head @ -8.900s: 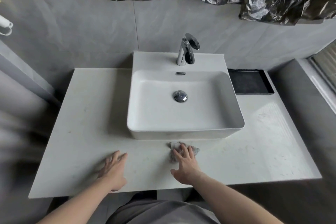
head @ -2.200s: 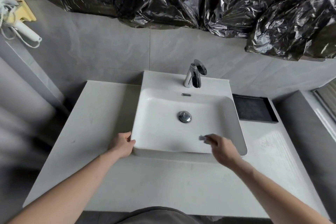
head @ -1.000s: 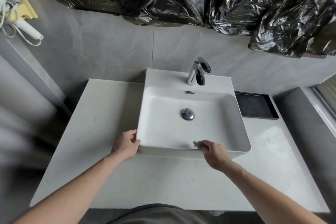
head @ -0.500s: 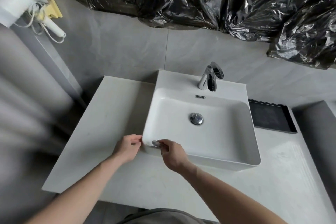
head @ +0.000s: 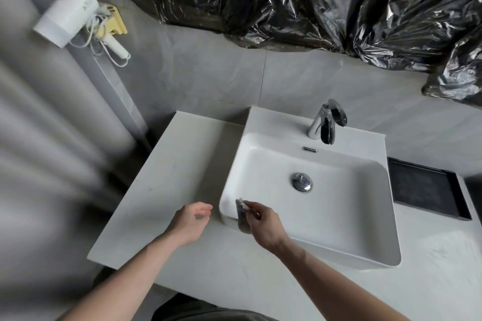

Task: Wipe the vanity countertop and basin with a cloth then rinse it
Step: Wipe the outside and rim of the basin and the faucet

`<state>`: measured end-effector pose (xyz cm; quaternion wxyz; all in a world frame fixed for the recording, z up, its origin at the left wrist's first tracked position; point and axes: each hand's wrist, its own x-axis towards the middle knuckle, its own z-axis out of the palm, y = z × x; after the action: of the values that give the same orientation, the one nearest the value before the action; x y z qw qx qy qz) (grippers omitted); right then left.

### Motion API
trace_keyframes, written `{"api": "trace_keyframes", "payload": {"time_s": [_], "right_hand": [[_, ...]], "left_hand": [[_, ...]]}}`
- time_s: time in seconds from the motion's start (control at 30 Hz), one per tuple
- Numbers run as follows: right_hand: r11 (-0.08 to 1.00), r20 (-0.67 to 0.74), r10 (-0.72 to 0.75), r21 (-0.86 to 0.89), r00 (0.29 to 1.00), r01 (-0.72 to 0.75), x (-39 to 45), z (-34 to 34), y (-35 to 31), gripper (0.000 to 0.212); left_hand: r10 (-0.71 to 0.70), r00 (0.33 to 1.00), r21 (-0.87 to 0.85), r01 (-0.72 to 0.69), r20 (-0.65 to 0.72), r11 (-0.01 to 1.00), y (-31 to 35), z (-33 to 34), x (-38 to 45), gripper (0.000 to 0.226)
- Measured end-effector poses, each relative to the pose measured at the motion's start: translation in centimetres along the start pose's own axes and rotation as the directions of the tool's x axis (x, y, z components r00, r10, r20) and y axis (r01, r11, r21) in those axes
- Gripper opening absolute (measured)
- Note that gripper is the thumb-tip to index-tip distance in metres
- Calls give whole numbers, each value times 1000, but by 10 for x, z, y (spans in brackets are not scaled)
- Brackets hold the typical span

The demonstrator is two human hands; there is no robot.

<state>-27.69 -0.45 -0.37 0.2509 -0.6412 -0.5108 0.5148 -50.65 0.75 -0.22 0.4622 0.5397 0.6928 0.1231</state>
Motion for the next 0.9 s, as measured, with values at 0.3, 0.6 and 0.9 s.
{"api": "trace_keyframes", "payload": {"time_s": [0.3, 0.6, 0.9], "right_hand": [[988, -139, -156, -41, 978, 151, 20, 68, -38, 27], [941, -173, -309, -195, 935, 275, 84, 71, -45, 35], [883, -132, -303, -410, 944, 226, 140, 28, -71, 47]], "left_hand": [[-15, 991, -28, 19, 136, 999, -2, -26, 33, 39], [47, 970, 2, -49, 238, 999, -8, -40, 74, 36], [77, 922, -35, -69, 379, 997, 21, -25, 97, 43]]}}
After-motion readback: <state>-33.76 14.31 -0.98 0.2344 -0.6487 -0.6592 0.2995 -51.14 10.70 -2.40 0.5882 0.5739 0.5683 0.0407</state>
